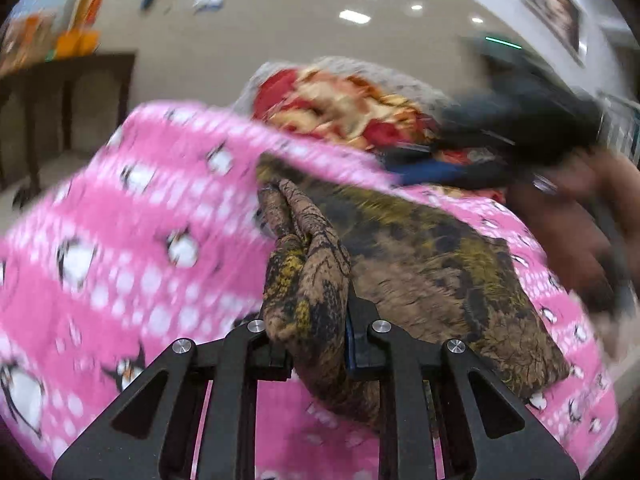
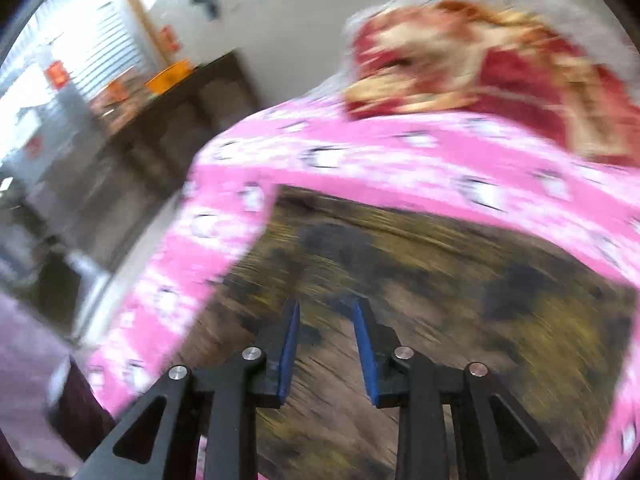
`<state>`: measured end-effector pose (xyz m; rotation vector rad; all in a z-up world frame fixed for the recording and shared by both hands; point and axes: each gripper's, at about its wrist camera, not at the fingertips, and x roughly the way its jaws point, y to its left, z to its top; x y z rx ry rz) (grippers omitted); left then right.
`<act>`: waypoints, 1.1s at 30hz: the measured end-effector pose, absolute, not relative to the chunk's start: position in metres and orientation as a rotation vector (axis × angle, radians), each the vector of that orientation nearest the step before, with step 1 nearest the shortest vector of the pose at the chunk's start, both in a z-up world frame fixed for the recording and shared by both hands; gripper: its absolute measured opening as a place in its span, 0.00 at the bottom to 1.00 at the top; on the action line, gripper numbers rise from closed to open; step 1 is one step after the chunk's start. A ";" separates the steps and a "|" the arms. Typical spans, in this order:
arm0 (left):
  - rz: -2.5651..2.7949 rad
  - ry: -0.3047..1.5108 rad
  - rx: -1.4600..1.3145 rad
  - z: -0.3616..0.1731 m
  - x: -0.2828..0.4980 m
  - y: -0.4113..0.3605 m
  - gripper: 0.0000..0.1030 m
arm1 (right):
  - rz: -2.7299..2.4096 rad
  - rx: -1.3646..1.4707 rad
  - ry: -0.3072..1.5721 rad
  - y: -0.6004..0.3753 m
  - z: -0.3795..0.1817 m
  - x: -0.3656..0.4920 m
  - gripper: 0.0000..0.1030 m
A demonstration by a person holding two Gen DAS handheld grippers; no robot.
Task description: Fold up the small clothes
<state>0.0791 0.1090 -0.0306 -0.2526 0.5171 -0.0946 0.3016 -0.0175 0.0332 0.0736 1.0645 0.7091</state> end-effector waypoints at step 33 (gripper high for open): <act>-0.345 0.482 -0.149 0.014 0.075 0.014 0.15 | 0.571 -0.362 1.333 0.006 0.026 0.369 0.08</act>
